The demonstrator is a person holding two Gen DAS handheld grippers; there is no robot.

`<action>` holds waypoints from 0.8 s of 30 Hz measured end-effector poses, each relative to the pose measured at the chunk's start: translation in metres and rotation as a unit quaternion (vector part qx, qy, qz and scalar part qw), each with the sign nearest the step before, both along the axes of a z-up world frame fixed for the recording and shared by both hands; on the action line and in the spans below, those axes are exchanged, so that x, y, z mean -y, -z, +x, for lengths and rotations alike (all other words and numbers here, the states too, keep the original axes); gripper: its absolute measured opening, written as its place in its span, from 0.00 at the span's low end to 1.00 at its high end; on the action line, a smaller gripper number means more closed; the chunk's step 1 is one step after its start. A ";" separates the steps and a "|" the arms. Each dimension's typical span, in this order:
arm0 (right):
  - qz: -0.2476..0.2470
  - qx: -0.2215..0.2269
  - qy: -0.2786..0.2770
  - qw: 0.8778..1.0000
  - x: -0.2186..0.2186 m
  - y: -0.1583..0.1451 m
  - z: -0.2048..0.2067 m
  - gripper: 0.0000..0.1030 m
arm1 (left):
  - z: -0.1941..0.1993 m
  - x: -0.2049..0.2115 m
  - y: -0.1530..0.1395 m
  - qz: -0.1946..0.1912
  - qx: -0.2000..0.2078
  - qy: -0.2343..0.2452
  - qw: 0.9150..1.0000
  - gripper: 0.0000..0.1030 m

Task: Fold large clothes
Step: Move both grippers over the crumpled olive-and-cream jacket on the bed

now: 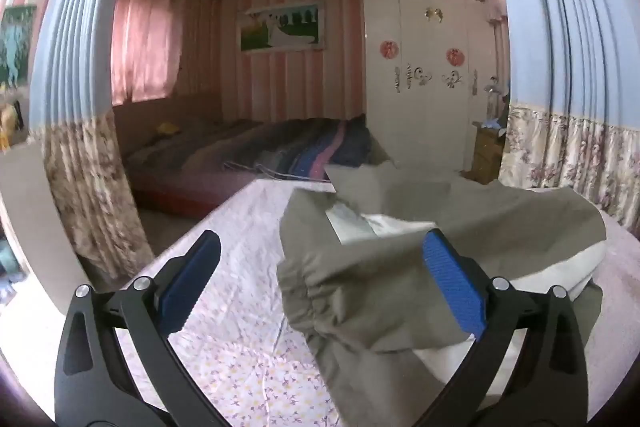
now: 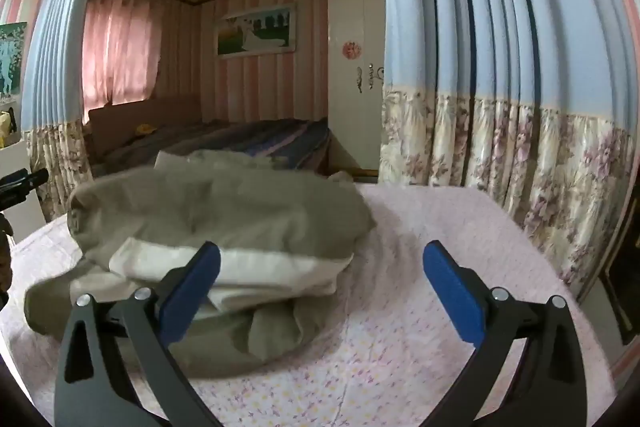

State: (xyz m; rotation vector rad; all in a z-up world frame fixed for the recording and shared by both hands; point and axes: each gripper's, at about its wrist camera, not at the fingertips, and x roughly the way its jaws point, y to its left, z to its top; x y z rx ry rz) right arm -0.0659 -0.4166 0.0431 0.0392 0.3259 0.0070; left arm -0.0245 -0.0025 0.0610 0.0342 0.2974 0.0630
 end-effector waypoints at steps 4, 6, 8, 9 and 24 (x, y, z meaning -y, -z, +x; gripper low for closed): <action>0.019 -0.034 0.006 0.999 0.013 -0.018 0.016 0.98 | 0.005 0.016 -0.023 -0.016 -0.025 0.025 0.999 0.97; 0.017 -0.040 0.000 0.999 0.010 -0.024 0.016 0.98 | 0.007 0.023 -0.030 -0.019 -0.028 0.034 0.999 0.97; 0.011 -0.042 -0.005 0.999 0.009 -0.027 0.016 0.98 | 0.008 0.028 -0.033 -0.016 -0.027 0.037 0.999 0.97; 0.006 -0.044 -0.002 0.999 0.006 -0.029 0.016 0.98 | 0.010 0.030 -0.035 -0.013 -0.024 0.040 0.999 0.97; 0.004 -0.055 0.042 0.998 -0.015 -0.037 0.026 0.98 | 0.051 0.026 -0.015 0.051 -0.042 0.087 0.994 0.97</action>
